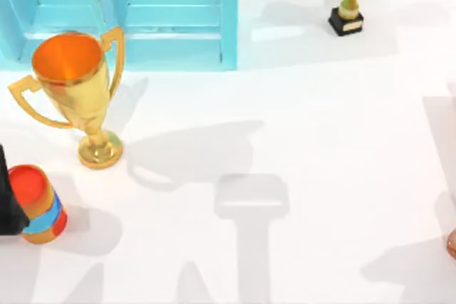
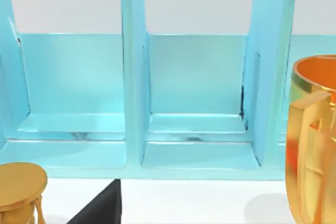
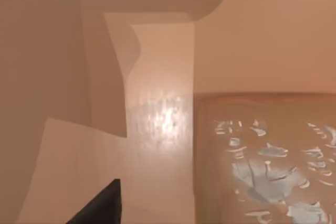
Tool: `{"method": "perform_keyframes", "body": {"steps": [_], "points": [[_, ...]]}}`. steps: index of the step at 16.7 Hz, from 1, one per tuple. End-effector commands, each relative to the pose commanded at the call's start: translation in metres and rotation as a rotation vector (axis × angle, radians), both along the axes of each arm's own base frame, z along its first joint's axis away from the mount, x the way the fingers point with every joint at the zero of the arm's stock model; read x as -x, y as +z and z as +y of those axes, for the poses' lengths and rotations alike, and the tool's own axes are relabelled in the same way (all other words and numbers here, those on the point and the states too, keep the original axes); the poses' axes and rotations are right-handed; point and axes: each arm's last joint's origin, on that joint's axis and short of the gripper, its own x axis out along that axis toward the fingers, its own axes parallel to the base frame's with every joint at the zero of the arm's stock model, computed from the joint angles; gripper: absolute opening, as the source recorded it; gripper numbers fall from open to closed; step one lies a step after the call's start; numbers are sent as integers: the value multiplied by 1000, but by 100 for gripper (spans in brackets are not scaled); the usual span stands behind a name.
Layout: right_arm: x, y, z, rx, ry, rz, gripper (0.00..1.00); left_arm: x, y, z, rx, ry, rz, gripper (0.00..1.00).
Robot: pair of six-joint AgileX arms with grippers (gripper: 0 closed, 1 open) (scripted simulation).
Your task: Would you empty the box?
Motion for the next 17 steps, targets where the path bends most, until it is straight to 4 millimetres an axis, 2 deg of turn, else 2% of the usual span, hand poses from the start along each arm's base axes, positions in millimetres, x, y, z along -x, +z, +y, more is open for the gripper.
{"method": "perform_keyframes", "body": {"steps": [1,14,17], "points": [[0,0,0,0,0,0,100,0,0,0,0,0,0,100],[0,0,0,0,0,0,2,0,0,0,0,0,0,100],[0,0,0,0,0,0,0,0,0,0,0,0,0,100]]}}
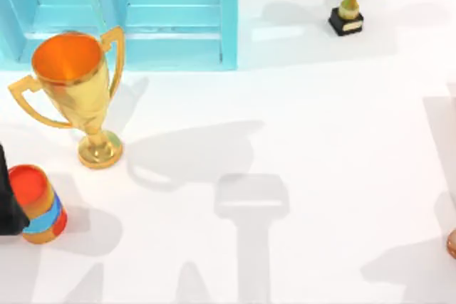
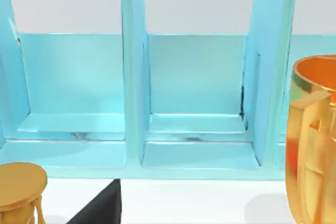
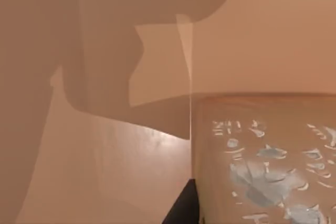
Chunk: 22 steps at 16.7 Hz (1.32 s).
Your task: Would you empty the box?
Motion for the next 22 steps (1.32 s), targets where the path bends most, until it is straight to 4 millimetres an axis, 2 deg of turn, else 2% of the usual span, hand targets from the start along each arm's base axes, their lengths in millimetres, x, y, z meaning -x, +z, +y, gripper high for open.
{"method": "perform_keyframes", "body": {"steps": [7,9,13,16,18,20,22], "points": [[0,1,0,1,-1,-2,0,0,0,0,0,0,0,100],[-3,10,-2,1,0,-2,0,0,0,0,0,0,0,100],[-8,55,-6,-3,2,4,0,0,0,0,0,0,0,100],[-5,99,-4,-8,0,13,0,0,0,0,0,0,0,100],[-2,120,-2,-3,0,5,0,0,0,0,0,0,0,100],[0,130,0,1,-1,-2,0,0,0,0,0,0,0,100],[0,131,0,2,-1,-2,0,0,0,0,0,0,0,100]]}}
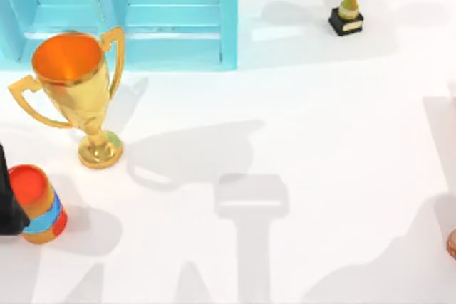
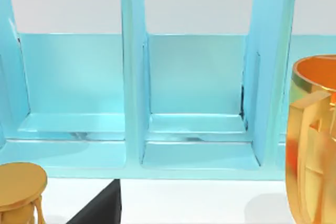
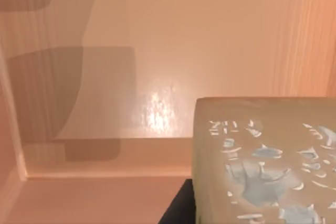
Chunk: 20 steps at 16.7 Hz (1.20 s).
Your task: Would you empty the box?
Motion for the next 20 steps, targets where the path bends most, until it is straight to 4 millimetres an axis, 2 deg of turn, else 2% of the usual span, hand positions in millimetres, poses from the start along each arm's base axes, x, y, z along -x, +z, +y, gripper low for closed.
{"method": "perform_keyframes", "body": {"steps": [4,6,8,10,12,14,17,20], "points": [[-6,-2,2,-2,1,4,0,0,0,0,0,0,0,100],[-25,-3,11,1,2,4,0,0,0,0,0,0,0,100],[-57,-6,32,5,5,4,0,0,0,0,0,0,0,100],[-94,-15,69,6,17,10,0,0,0,0,0,0,0,100],[-129,-27,120,6,34,17,0,0,0,0,0,0,0,100],[-156,-43,176,5,50,21,0,0,0,0,0,0,0,100],[-179,-68,243,2,45,25,0,0,0,0,0,0,0,100],[-191,-84,277,-5,22,11,0,0,0,0,0,0,0,100]]}}
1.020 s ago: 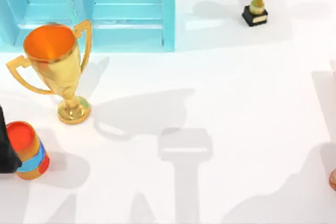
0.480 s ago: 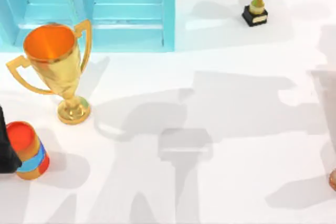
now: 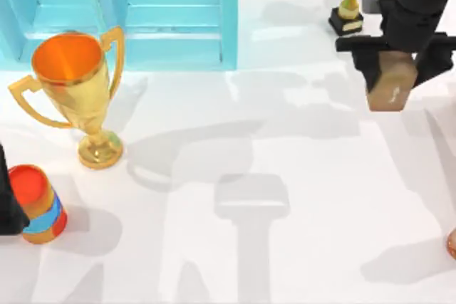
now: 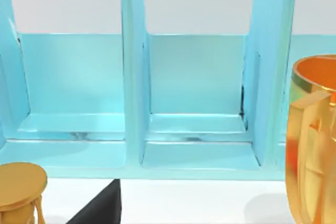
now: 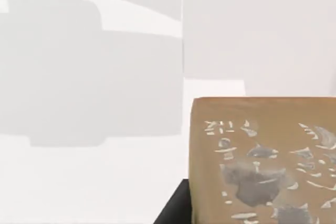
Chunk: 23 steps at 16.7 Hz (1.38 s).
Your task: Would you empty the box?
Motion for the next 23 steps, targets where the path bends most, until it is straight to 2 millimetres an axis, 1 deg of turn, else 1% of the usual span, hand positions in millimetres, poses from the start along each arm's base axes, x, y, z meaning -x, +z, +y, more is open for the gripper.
{"method": "perform_keyframes", "body": {"steps": [2,8,15,19,23], "points": [[-5,-5,7,-3,-17,-9,0,0,0,0,0,0,0,100],[-5,-7,6,-5,-26,-6,0,0,0,0,0,0,0,100],[-5,-50,8,-4,-22,-11,0,0,0,0,0,0,0,100],[-5,-51,8,-4,-21,-10,0,0,0,0,0,0,0,100],[-5,-51,8,-4,-21,-10,30,0,0,0,0,0,0,100]]}}
